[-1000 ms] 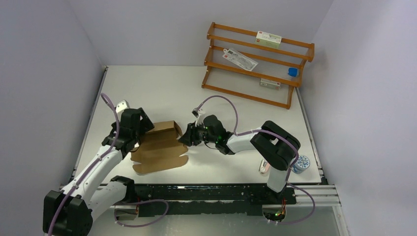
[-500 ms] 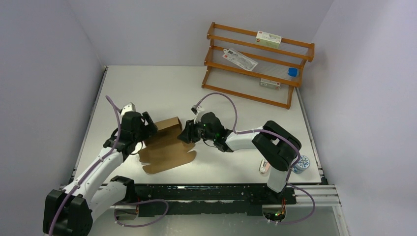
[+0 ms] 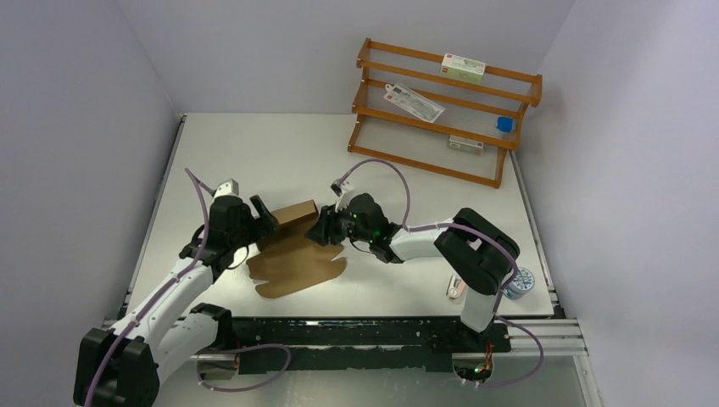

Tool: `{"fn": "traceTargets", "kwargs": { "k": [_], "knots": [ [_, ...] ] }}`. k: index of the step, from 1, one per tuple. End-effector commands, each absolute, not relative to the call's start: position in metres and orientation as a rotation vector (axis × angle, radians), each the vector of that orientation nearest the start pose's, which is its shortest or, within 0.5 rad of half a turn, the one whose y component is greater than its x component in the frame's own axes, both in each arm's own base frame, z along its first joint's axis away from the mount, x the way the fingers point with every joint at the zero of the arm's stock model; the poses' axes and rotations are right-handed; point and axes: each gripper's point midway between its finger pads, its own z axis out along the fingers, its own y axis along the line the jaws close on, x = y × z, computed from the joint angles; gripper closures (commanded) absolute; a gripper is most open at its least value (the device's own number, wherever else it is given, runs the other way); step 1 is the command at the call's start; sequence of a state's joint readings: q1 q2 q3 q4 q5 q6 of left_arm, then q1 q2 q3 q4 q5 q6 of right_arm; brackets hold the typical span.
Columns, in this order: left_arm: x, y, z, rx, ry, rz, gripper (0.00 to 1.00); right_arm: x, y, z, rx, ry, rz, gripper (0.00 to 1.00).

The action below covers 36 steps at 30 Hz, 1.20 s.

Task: Fold the paper box

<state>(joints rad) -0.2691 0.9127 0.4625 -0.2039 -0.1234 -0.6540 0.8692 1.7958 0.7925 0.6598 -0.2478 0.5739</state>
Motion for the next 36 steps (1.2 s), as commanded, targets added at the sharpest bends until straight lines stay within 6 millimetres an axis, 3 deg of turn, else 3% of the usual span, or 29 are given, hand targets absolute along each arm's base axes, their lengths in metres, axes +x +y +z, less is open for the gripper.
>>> {"fn": "traceTargets", "kwargs": {
  "k": [1,12,18,30,36],
  "knots": [
    [0.267,-0.087,0.077,-0.445,2.249,-0.412,0.13,0.264,0.408,0.106,-0.569,1.872,1.188,0.53],
    [0.271,-0.087,0.083,-0.447,2.237,-0.406,0.12,0.271,0.393,0.101,-0.782,1.719,1.081,0.53],
    [0.276,-0.086,0.091,-0.455,2.224,-0.4,0.12,0.267,0.39,0.099,-0.902,1.662,1.032,0.6],
    [0.289,-0.085,0.104,-0.479,2.196,-0.38,0.1,0.254,0.386,0.091,-1.017,1.681,1.031,0.59],
    [0.294,-0.083,0.108,-0.481,2.184,-0.368,0.1,0.25,0.375,0.103,-1.041,1.678,0.991,0.57]
  ]
}}
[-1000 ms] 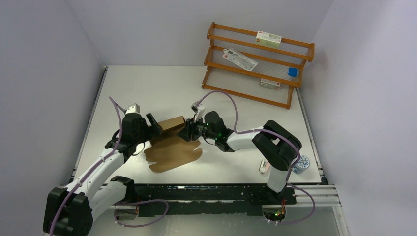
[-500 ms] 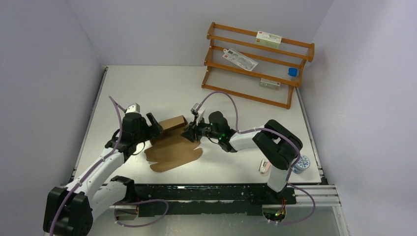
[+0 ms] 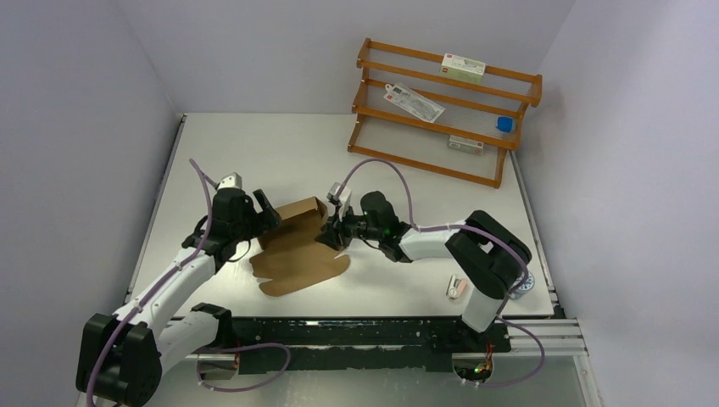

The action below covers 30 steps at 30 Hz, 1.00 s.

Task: Fold the paper box

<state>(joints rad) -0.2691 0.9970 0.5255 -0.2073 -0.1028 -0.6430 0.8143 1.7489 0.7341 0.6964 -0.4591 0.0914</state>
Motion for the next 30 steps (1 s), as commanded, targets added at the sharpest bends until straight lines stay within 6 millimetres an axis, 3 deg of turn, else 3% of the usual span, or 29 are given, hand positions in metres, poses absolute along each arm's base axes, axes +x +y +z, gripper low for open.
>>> {"fn": "traceTargets", "kwargs": {
  "k": [1,8,11,16,19,23,26,30],
  "knots": [
    [0.294,-0.084,0.108,-0.481,2.184,-0.37,0.1,0.25,0.372,0.106,-1.048,1.671,0.98,0.56],
    [0.293,-0.084,0.106,-0.48,2.189,-0.368,0.1,0.256,0.351,0.142,-1.061,1.617,0.995,0.54],
    [0.294,-0.083,0.107,-0.479,2.185,-0.367,0.1,0.279,0.333,0.154,-1.012,1.628,0.881,0.53],
    [0.293,-0.084,0.106,-0.476,2.187,-0.37,0.1,0.341,0.287,0.166,-0.844,1.666,0.731,0.53],
    [0.293,-0.085,0.106,-0.47,2.191,-0.374,0.1,0.371,0.269,0.16,-0.805,1.673,0.688,0.54],
    [0.292,-0.085,0.106,-0.468,2.191,-0.376,0.1,0.398,0.269,0.136,-0.865,1.691,0.658,0.55],
    [0.292,-0.085,0.105,-0.466,2.192,-0.379,0.1,0.406,0.282,0.117,-0.947,1.683,0.686,0.54],
    [0.292,-0.086,0.104,-0.463,2.197,-0.379,0.1,0.401,0.302,0.101,-1.042,1.63,0.752,0.52]
  ]
}}
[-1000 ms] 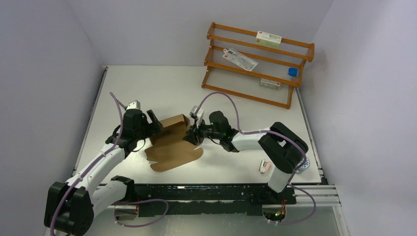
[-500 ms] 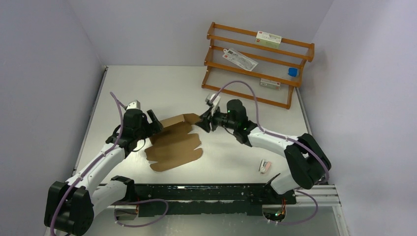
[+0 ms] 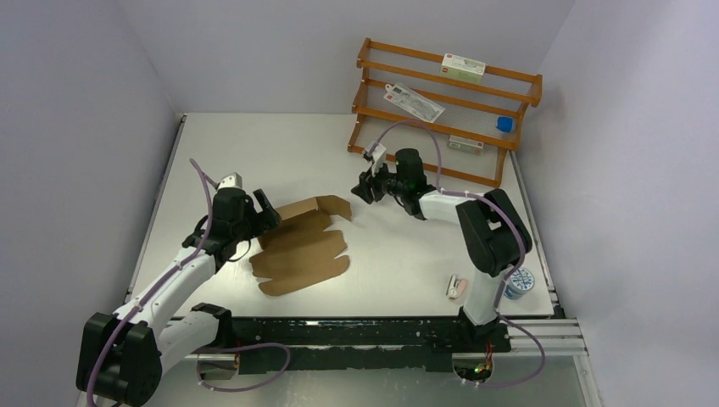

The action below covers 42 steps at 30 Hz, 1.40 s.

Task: Fold the paper box

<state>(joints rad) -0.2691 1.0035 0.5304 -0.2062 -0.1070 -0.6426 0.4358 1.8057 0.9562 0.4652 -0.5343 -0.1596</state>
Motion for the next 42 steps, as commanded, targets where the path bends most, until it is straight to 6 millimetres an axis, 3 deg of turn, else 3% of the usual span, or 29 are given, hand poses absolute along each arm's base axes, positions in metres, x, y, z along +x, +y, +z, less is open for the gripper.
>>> {"fn": "traceTargets", "kwargs": {
  "k": [1,6,14,27,32,38,42],
  "knots": [
    [0.292,-0.086,0.104,-0.462,2.197,-0.384,0.1,0.399,0.307,0.097,-1.071,1.624,0.763,0.51],
    [0.292,-0.089,0.104,-0.457,2.2,-0.396,0.1,0.377,0.33,0.081,-1.195,1.582,0.832,0.49],
    [0.292,-0.093,0.103,-0.446,2.205,-0.427,0.1,0.341,0.34,0.075,-1.333,1.506,0.955,0.52],
    [0.291,-0.1,0.108,-0.428,2.196,-0.476,0.1,0.318,0.351,0.074,-1.415,1.486,0.987,0.52],
    [0.29,-0.096,0.109,-0.433,2.191,-0.451,0.1,0.318,0.342,0.073,-1.41,1.556,0.935,0.51],
    [0.29,-0.09,0.115,-0.444,2.179,-0.418,0.09,0.32,0.313,0.062,-1.373,1.691,0.787,0.5],
    [0.287,-0.08,0.134,-0.452,2.148,-0.366,0.08,0.316,0.304,0.064,-1.341,1.712,0.757,0.5]
  ]
}}
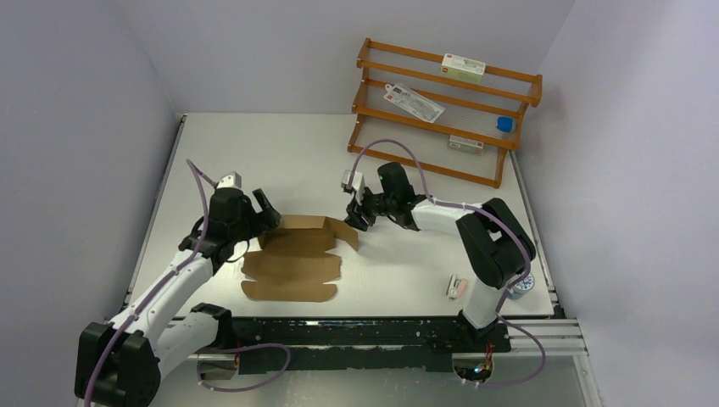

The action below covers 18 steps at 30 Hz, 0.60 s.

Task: Fold the paper box

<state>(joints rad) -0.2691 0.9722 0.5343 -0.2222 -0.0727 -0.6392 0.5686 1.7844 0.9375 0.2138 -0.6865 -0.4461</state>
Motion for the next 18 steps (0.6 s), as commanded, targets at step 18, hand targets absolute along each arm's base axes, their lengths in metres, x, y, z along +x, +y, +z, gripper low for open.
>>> {"fn": "traceTargets", "kwargs": {
  "k": [18],
  "knots": [
    [0.204,-0.156,0.141,-0.149,2.233,-0.665,0.2,0.299,0.301,0.067,-1.261,1.756,0.824,0.49]
  ]
}}
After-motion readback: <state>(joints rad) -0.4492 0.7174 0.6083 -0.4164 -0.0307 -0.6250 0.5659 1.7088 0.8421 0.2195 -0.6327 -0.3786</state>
